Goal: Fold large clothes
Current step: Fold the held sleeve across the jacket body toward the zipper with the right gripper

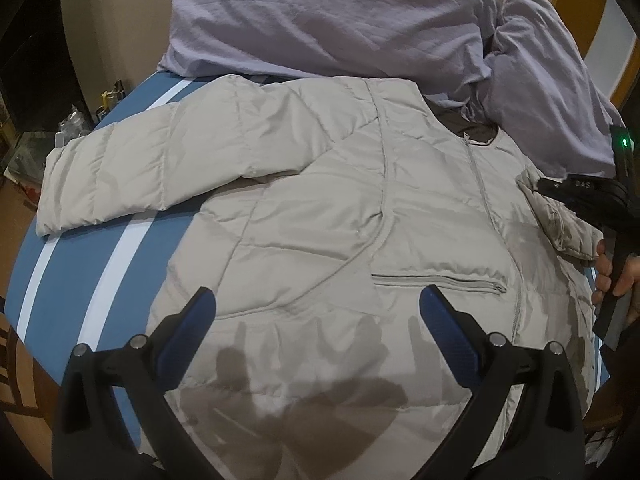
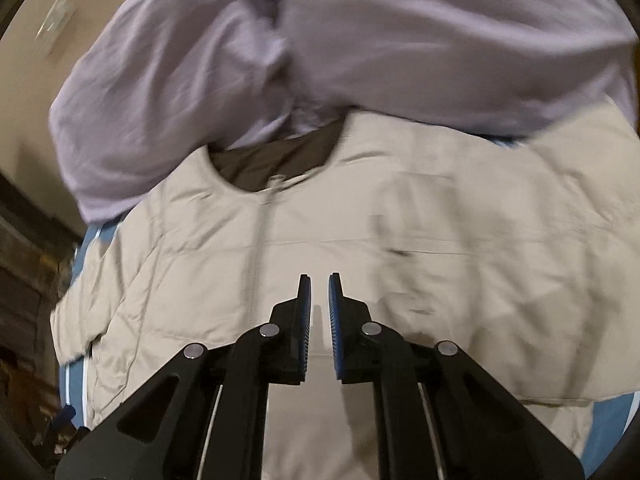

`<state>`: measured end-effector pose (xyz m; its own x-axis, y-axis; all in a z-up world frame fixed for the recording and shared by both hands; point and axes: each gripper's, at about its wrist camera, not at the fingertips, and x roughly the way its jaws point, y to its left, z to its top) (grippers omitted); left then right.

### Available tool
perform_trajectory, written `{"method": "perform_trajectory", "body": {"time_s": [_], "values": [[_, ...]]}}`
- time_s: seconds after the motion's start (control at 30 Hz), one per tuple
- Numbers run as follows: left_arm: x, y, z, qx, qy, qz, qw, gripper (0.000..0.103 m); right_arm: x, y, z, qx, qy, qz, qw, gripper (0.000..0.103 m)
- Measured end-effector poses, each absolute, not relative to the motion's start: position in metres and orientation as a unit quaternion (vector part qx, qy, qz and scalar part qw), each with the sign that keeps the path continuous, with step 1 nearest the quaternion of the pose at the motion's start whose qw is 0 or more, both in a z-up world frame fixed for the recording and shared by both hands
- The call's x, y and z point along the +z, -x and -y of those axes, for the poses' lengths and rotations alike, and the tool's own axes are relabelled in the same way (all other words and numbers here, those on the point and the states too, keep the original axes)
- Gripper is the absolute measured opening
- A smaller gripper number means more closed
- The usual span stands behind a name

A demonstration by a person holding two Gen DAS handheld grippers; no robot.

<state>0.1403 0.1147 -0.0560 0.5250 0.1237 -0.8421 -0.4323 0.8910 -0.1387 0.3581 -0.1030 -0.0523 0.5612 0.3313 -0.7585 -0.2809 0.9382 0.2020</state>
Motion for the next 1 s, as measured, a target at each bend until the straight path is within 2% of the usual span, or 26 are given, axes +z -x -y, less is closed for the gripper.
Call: {"method": "perform_trajectory", "body": {"time_s": [0.13,0.2,0.23,0.27,0.5,0.53,0.6,0.67,0.77,1.0], "values": [[-0.057,-0.136,-0.120,0.169,0.175,-0.458,0.855,0.101,-0.047,-0.348,0.096,0.149,0.044,-0.401,0.903,0.011],[-0.060,-0.135,-0.123,0.172,0.178,-0.461,0.852,0.101,-0.049,-0.349,0.107,0.133,0.048,-0.406,0.903,0.030],[-0.062,-0.136,-0.124,0.174,0.180,-0.464,0.850,0.101,-0.052,-0.350,0.114,0.123,0.039,-0.411,0.902,0.057],[-0.064,-0.137,-0.124,0.173,0.182,-0.467,0.848,0.101,-0.053,-0.351,0.118,0.115,0.035,-0.414,0.902,0.073],[-0.062,-0.144,-0.114,0.154,0.171,-0.467,0.854,0.101,-0.079,-0.356,0.127,0.063,0.071,-0.431,0.897,0.073],[-0.062,-0.144,-0.113,0.152,0.170,-0.467,0.854,0.101,-0.087,-0.360,0.129,0.053,0.076,-0.442,0.892,0.070],[-0.062,-0.143,-0.113,0.153,0.170,-0.467,0.854,0.101,-0.102,-0.366,0.134,0.039,0.082,-0.459,0.884,0.057],[-0.063,-0.141,-0.116,0.157,0.173,-0.468,0.852,0.101,-0.108,-0.367,0.141,0.040,0.072,-0.456,0.886,0.039],[-0.065,-0.136,-0.123,0.167,0.181,-0.469,0.848,0.101,-0.102,-0.368,0.151,0.053,0.033,-0.458,0.887,0.024],[-0.068,-0.134,-0.127,0.170,0.189,-0.470,0.845,0.101,-0.075,-0.353,0.138,0.115,-0.018,-0.434,0.893,0.020]]}}
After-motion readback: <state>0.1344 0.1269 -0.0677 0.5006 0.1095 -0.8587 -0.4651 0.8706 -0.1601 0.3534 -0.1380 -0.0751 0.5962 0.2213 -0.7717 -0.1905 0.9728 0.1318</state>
